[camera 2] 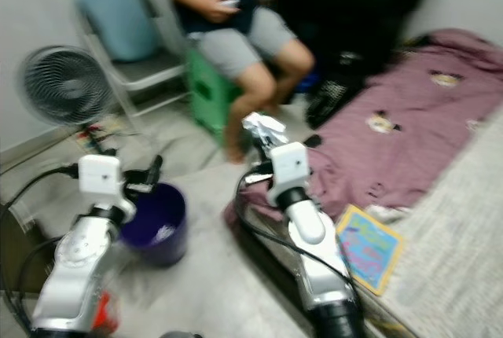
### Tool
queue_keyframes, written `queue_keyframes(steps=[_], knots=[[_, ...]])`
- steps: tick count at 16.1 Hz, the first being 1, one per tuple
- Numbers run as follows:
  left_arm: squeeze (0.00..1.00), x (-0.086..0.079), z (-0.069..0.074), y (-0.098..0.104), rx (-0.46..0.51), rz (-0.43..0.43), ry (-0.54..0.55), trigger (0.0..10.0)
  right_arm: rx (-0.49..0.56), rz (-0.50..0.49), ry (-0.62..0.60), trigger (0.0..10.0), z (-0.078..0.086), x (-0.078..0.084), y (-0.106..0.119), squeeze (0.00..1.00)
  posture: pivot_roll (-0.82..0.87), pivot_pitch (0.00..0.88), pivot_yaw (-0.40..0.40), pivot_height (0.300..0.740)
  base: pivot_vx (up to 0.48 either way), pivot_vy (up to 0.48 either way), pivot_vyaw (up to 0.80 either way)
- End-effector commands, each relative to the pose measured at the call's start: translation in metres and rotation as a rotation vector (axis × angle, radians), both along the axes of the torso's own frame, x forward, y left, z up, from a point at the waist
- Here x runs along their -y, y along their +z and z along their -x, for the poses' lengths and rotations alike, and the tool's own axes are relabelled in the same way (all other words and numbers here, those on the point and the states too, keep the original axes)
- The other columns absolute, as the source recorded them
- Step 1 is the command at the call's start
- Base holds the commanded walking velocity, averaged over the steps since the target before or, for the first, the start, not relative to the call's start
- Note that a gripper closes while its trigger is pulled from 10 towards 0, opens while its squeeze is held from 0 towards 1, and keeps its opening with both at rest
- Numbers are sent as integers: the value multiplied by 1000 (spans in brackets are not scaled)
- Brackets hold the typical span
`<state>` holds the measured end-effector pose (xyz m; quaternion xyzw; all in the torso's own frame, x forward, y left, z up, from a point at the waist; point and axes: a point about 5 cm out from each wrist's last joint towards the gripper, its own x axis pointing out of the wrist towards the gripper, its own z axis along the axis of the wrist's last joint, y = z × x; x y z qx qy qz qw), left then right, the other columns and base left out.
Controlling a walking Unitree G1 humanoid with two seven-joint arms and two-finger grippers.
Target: Clean up the room
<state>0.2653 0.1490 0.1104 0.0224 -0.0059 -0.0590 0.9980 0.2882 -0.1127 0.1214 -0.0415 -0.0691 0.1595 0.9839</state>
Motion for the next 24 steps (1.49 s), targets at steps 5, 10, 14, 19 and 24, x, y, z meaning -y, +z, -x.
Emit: queue_keyframes(steps=[5,10,14,19,24], knots=[[0,-2,1,4,16,-3,-10,10000,19,-30,4,10000,0,-1,5,0,29,0,13,740,0,0,568],[0,0,3,5,28,9,-39,10000,20,-31,7,10000,1,-1,5,0,27,0,15,740,0,0,0],[0,0,3,5,29,10,-47,10000,21,-34,9,10000,1,-1,6,0,28,0,17,740,292,0,0],[0,-1,4,5,28,9,-55,10000,22,-40,8,10000,1,-1,6,0,28,0,20,740,390,0,0],[0,-1,3,5,29,1,-50,10000,22,-41,3,10000,1,-1,6,0,27,0,21,740,377,0,0]])
